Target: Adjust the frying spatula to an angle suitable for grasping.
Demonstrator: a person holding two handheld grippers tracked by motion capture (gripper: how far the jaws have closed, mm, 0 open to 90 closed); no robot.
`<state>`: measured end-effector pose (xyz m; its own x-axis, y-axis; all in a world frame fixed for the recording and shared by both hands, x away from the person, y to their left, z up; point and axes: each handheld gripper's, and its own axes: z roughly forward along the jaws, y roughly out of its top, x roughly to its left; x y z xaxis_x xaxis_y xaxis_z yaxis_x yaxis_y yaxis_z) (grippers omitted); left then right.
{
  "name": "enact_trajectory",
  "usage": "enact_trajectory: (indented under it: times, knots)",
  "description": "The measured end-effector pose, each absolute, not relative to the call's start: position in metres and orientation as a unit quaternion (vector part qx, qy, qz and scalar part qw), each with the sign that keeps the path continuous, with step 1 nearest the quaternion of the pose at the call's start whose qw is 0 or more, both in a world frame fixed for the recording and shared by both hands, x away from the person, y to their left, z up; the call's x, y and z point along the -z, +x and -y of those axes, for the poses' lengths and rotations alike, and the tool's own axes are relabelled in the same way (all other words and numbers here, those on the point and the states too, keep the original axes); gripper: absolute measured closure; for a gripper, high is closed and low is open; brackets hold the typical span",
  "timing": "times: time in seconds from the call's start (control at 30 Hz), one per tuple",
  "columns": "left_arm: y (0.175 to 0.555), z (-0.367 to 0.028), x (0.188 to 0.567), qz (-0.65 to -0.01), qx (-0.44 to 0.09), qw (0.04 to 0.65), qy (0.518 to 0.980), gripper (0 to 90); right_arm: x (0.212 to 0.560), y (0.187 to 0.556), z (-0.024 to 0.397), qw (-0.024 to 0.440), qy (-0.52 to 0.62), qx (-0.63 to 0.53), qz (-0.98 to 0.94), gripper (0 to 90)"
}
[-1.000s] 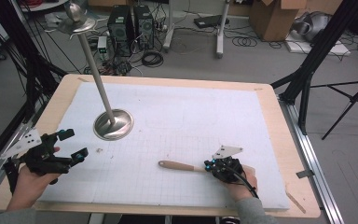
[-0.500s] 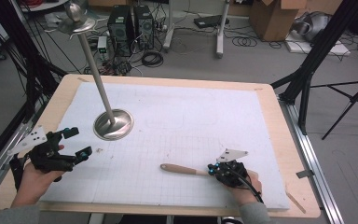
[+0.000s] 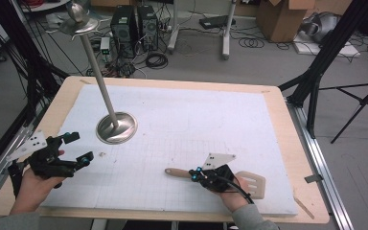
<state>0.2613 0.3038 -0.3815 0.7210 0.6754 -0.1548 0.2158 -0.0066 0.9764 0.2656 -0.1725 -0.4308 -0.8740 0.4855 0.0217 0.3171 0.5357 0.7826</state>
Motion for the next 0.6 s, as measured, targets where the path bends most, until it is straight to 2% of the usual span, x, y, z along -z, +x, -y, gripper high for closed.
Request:
enact_trajectory:
  times: [0.6]
  knots:
    - [0.242, -0.321, 0.383, -0.344, -0.201, 0.618, 0.678, 1.9, 0.444, 0.271, 0.123, 0.075, 0.176, -0.415, -0.889, 90.0]
